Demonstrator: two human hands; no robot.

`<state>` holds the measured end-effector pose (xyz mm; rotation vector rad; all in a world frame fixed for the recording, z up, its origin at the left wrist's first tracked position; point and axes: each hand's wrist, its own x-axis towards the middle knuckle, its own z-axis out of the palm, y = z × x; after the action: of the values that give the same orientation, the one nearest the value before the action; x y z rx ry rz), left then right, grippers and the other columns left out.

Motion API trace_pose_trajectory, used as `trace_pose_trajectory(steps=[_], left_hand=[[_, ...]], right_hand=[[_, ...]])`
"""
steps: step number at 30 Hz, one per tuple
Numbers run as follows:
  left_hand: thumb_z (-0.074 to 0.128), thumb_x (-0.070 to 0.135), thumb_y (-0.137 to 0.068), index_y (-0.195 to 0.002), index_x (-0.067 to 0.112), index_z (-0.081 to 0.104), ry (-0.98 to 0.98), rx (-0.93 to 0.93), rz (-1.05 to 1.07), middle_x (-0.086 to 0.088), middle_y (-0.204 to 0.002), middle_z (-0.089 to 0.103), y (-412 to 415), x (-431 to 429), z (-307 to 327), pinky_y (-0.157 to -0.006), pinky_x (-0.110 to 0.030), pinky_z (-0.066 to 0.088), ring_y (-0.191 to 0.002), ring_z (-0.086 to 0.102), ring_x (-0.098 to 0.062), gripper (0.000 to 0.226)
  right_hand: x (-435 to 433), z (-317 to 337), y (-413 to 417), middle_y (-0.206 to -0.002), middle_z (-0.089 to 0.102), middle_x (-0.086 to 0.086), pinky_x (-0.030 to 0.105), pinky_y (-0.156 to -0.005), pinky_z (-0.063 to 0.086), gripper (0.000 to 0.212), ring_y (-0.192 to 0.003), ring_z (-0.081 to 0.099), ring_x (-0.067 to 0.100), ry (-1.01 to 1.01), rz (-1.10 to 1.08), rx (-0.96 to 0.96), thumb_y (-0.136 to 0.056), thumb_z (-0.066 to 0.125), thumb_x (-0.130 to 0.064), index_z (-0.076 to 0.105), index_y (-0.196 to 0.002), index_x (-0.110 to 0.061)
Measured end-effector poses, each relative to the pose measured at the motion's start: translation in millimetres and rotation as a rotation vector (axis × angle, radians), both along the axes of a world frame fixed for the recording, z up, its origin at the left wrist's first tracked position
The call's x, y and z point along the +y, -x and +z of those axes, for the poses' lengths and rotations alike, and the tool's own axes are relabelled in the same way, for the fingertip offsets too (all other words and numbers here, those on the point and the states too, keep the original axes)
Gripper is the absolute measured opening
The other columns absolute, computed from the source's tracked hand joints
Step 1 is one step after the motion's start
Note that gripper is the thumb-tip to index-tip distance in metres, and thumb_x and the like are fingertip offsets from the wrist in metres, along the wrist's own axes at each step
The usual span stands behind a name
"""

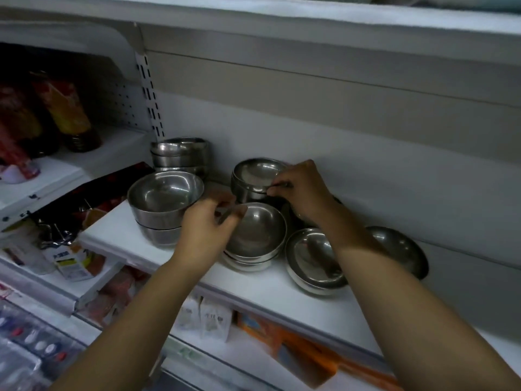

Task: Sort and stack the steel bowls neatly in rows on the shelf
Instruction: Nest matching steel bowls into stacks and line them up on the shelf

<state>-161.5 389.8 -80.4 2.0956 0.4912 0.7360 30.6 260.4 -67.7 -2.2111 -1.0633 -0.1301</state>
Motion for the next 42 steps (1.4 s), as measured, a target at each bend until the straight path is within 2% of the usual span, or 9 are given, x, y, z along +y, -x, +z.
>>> trace_pose_trajectory(steps=[3, 7, 11, 15, 24, 28, 32, 36, 42], left_hand=[[0.076, 0.027, -0.091, -0.109, 0.017, 0.070, 0.013, 0.005, 0.011, 0.010, -0.095, 0.068, -5.3, 1.8, 3.5, -0.077, -0.013, 0.047, -0.095, 0.066, -0.012, 0.022], [0.078, 0.020, -0.089, -0.111, 0.015, 0.070, 0.029, -0.052, -0.006, -0.002, -0.106, 0.072, -16.6, 4.4, 8.9, -0.082, -0.019, 0.050, -0.098, 0.069, -0.017, 0.024], [0.074, 0.016, -0.091, -0.115, 0.014, 0.071, -0.128, -0.054, -0.035, -0.008, -0.115, 0.071, -31.2, 6.6, 17.9, -0.090, -0.031, 0.054, -0.099, 0.065, -0.018, 0.024], [0.070, 0.021, -0.096, -0.121, 0.014, 0.074, -0.344, 0.228, -0.146, -0.012, -0.120, 0.070, -63.9, 23.1, 32.0, -0.088, -0.026, 0.042, -0.108, 0.065, -0.030, 0.026], [0.079, 0.032, -0.087, -0.092, 0.016, 0.082, -0.585, 0.452, -0.459, -0.001, -0.087, 0.079, -85.4, 50.0, 58.1, -0.085, -0.028, 0.051, -0.082, 0.070, -0.013, 0.017], [0.075, 0.024, -0.092, -0.092, 0.009, 0.080, -0.606, 0.338, -0.461, -0.005, -0.082, 0.067, -84.4, 47.7, 51.8, -0.078, -0.026, 0.040, -0.082, 0.062, -0.017, 0.016], [0.065, 0.023, -0.097, -0.093, 0.005, 0.074, -0.647, 0.225, -0.396, -0.013, -0.094, 0.069, -85.8, 43.9, 45.5, -0.084, -0.040, 0.046, -0.095, 0.062, -0.032, 0.021], [0.058, 0.029, -0.098, -0.088, -0.001, 0.068, -0.540, 0.108, -0.339, -0.012, -0.089, 0.065, -80.3, 27.4, 57.1, -0.078, -0.036, 0.039, -0.091, 0.056, -0.029, 0.033], [0.063, 0.022, -0.100, -0.081, 0.020, 0.060, -0.247, -0.097, -0.260, 0.004, -0.086, 0.059, -70.2, -32.5, 68.2, -0.074, -0.029, 0.042, -0.087, 0.058, -0.020, 0.019]], right_hand=[[-3.3, 13.4, 4.8, -0.072, 0.060, -0.024, 0.028, -0.081, 0.046, 0.014, -0.078, 0.062, 0.014, -0.099, 0.049, -0.038, -0.076, 0.085, -0.028, 0.083, -0.088, -0.022], [-13.0, 27.9, 8.3, -0.073, 0.068, -0.013, 0.007, -0.073, 0.040, 0.009, -0.071, 0.063, -0.007, -0.246, 0.061, -0.042, -0.078, 0.084, -0.014, 0.082, -0.086, -0.010], [-32.6, 35.4, 10.7, -0.083, 0.073, -0.006, 0.016, -0.079, 0.051, 0.010, -0.081, 0.067, 0.001, -0.402, -0.001, -0.034, -0.080, 0.082, -0.013, 0.081, -0.090, -0.013], [-55.2, 35.5, 20.0, -0.085, 0.073, -0.008, 0.008, -0.081, 0.046, 0.009, -0.084, 0.065, -0.010, -0.439, -0.053, -0.055, -0.083, 0.080, -0.011, 0.080, -0.091, -0.015], [-91.9, 21.7, 34.7, -0.081, 0.075, -0.011, 0.014, -0.079, 0.048, 0.012, -0.082, 0.069, 0.002, -0.469, -0.141, 0.019, -0.082, 0.081, -0.014, 0.079, -0.085, -0.025], [-100.1, 15.8, 41.2, -0.084, 0.077, 0.000, 0.021, -0.079, 0.053, 0.005, -0.082, 0.071, 0.008, -0.444, -0.146, 0.042, -0.084, 0.080, -0.012, 0.081, -0.088, -0.014], [-105.2, 15.8, 52.1, -0.081, 0.074, -0.001, 0.004, -0.074, 0.044, 0.014, -0.079, 0.065, -0.008, -0.455, -0.180, 0.037, -0.082, 0.080, -0.010, 0.078, -0.087, -0.023], [-116.6, 18.2, 62.3, -0.084, 0.074, -0.002, 0.004, -0.076, 0.042, 0.009, -0.080, 0.061, -0.015, -0.460, -0.285, 0.054, -0.082, 0.081, -0.012, 0.079, -0.086, -0.020], [-153.1, 20.2, 81.8, -0.079, 0.065, -0.018, -0.002, -0.071, 0.040, 0.016, -0.073, 0.058, -0.022, -0.630, -0.559, 0.015, -0.078, 0.081, 0.000, 0.077, -0.081, -0.015]])
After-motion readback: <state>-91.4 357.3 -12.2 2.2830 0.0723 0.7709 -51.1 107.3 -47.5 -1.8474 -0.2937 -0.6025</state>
